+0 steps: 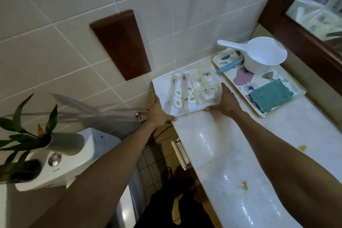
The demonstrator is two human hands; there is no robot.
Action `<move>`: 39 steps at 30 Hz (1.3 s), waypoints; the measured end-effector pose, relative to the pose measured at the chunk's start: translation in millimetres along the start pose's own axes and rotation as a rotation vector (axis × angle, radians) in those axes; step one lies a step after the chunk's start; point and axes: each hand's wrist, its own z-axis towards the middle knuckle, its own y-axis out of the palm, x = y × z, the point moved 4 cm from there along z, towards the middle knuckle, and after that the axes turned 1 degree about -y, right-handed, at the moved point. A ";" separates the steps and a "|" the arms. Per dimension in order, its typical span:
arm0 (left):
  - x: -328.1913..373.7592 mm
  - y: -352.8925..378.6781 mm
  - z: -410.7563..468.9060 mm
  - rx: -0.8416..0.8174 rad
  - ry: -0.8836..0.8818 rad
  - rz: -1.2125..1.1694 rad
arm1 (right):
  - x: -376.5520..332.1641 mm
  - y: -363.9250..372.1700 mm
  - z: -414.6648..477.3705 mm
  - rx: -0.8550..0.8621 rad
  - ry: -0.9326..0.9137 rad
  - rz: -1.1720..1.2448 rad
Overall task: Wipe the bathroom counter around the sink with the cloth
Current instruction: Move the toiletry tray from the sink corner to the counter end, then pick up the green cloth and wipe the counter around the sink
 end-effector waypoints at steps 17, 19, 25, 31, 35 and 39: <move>29.1 8.6 -6.2 0.206 -0.038 0.192 | -16.2 -12.5 5.4 0.193 -0.017 -0.006; 42.6 9.5 -11.4 0.253 0.017 0.275 | -10.1 -22.6 -2.7 0.198 -0.047 0.001; 134.5 52.4 -19.6 0.252 0.454 0.148 | 34.7 -83.0 -31.2 0.369 -0.010 0.052; 225.9 150.2 -0.6 -0.127 0.621 0.111 | 109.1 -133.9 -60.0 0.580 0.220 0.116; 271.1 211.5 23.3 -0.263 0.589 0.165 | 149.0 -147.8 -67.9 0.593 0.396 0.116; 295.9 255.6 41.3 -0.292 0.524 0.333 | 173.4 -146.9 -63.5 0.538 0.521 0.177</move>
